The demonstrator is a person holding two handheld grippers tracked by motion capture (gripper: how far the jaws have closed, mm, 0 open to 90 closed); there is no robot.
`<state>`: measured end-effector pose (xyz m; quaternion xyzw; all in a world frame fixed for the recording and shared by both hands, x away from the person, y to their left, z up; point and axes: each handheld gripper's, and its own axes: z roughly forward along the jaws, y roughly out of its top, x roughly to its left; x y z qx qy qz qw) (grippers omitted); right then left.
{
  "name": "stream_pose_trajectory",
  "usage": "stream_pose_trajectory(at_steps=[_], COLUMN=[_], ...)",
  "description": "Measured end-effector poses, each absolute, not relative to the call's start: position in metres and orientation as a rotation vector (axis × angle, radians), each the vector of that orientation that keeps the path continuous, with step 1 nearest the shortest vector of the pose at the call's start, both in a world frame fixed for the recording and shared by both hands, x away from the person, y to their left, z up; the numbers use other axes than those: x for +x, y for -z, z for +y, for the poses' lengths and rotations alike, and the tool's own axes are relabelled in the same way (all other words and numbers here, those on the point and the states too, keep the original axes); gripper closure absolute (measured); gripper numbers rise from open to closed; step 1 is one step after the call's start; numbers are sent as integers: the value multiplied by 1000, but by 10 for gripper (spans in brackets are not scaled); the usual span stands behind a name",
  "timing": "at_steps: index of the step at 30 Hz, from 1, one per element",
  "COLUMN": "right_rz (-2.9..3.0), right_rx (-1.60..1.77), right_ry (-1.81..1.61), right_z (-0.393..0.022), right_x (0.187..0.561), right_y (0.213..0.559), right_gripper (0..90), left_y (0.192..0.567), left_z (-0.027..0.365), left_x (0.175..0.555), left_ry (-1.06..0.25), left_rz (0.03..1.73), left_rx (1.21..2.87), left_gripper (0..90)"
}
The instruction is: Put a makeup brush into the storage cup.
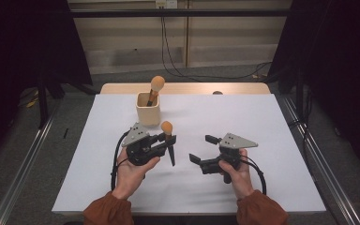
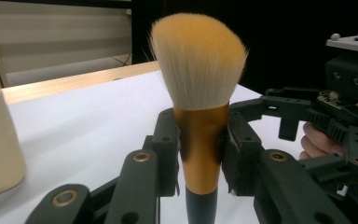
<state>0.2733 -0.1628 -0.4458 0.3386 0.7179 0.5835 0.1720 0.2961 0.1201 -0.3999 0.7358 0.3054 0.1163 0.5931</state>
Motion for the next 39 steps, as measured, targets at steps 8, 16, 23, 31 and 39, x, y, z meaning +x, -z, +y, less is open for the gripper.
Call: stream_pose_trajectory(at_steps=[8, 16, 23, 31, 39], right_rz=[1971, 1919, 1882, 1852, 1810], right_rx=[971, 1013, 1049, 1051, 1094], right_ry=[-1595, -1528, -1534, -1508, -1514], right_z=[-181, -198, -213, -225, -244], right_x=[266, 255, 247, 239, 232], right_y=[450, 452, 455, 454, 453], right_gripper=[20, 16, 16, 17, 7], left_y=[395, 386, 379, 374, 368], left_z=[131, 148, 161, 167, 177], left_x=[299, 307, 311, 314, 318], left_ry=[-285, -291, -306, -292, -320], left_rz=[713, 724, 723, 715, 722], left_rx=[1714, 1721, 1715, 1734, 1741], left_gripper=[696, 696, 696, 696, 696])
